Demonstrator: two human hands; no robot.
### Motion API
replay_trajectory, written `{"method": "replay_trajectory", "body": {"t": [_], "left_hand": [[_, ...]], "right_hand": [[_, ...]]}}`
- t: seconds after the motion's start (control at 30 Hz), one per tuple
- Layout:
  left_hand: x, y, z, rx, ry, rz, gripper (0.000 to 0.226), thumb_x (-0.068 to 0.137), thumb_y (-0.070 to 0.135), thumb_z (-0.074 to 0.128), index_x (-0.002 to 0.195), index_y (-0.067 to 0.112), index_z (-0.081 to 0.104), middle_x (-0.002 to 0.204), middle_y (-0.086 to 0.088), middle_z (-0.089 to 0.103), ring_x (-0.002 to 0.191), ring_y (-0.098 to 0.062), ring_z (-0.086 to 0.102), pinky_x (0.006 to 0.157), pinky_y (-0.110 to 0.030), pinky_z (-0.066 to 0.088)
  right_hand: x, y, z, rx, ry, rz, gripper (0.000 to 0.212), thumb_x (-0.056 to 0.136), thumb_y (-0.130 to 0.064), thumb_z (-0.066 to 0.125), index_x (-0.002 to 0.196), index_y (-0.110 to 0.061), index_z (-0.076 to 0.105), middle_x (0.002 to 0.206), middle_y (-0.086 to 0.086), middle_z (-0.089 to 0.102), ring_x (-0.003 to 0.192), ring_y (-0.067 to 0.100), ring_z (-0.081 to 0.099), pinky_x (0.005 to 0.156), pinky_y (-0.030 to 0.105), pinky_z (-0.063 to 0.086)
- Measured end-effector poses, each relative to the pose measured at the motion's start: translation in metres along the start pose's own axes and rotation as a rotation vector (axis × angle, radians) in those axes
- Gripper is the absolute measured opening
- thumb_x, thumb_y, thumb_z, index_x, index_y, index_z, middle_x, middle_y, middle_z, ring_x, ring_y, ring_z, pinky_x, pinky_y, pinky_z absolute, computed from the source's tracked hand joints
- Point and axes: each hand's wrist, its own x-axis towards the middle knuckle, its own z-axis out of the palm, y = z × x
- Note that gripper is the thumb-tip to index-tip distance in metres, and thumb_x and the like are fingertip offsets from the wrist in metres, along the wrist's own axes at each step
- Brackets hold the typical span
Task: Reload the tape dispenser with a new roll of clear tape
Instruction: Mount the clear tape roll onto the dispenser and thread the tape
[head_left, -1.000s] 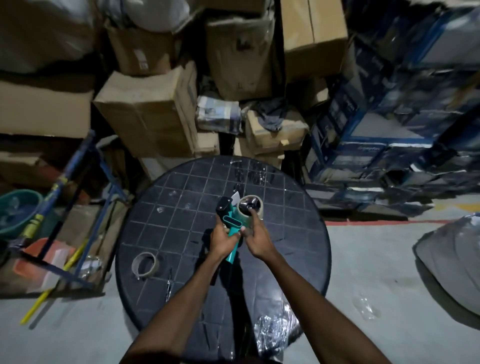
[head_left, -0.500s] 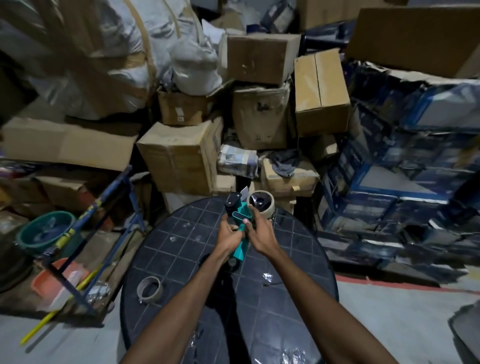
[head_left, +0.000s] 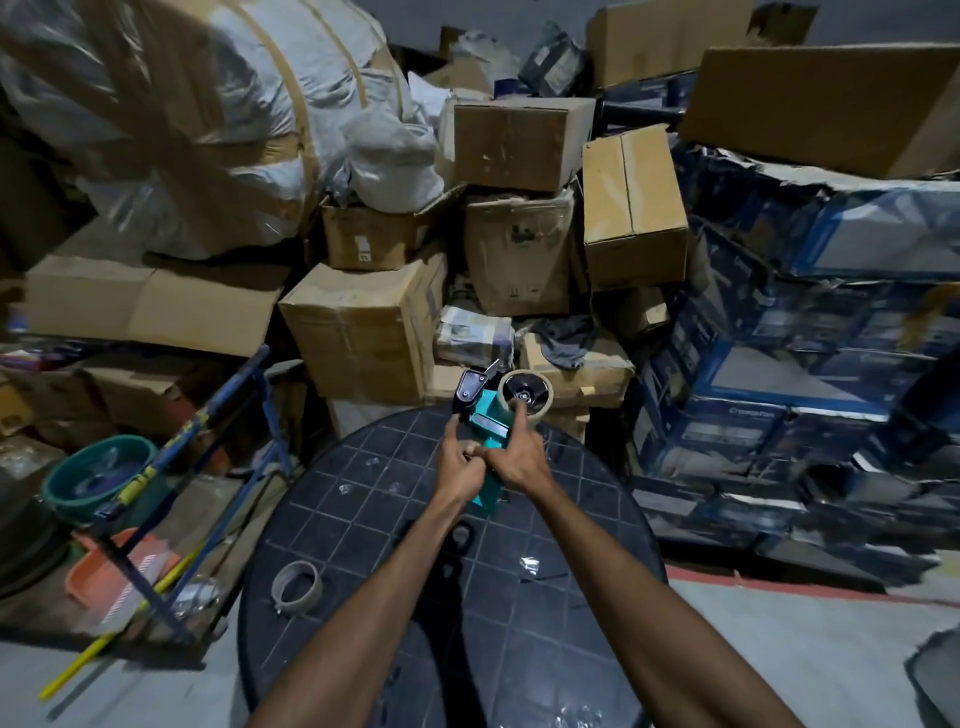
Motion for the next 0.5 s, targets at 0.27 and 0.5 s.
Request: {"method": "replay_trajectory", "body": {"t": [0.27,0.5], "left_hand": [[-0.009,0.016,-0.009,-0.139,-0.207,-0.079,0.069,0.098,-0.008,0.037,0.147,0.04,0.029,0.107,-0.011,0.065,0.078,-0.015,0.06,0.076,-0.034,0.055],[0.016,0.037,-0.033,0.287,0.121,0.1,0.037,0.092,0.01,0.059,0.128,0.018,0.056,0.126,-0.006,0.052,0.114,-0.025,0.057,0.101,-0.044,0.05]], "right_hand": [[-0.003,0.004,-0.009,0.114,0.134,0.064,0.105,0.074,-0.025,0.084,0.157,-0.031,0.02,0.147,0.019,0.043,0.133,0.037,0.046,0.101,0.048,0.048],[-0.006,0.019,-0.016,0.006,0.228,-0.006,0.089,0.076,-0.009,0.071,0.152,-0.034,0.031,0.136,0.015,0.044,0.121,0.033,0.05,0.093,0.044,0.052]]}}
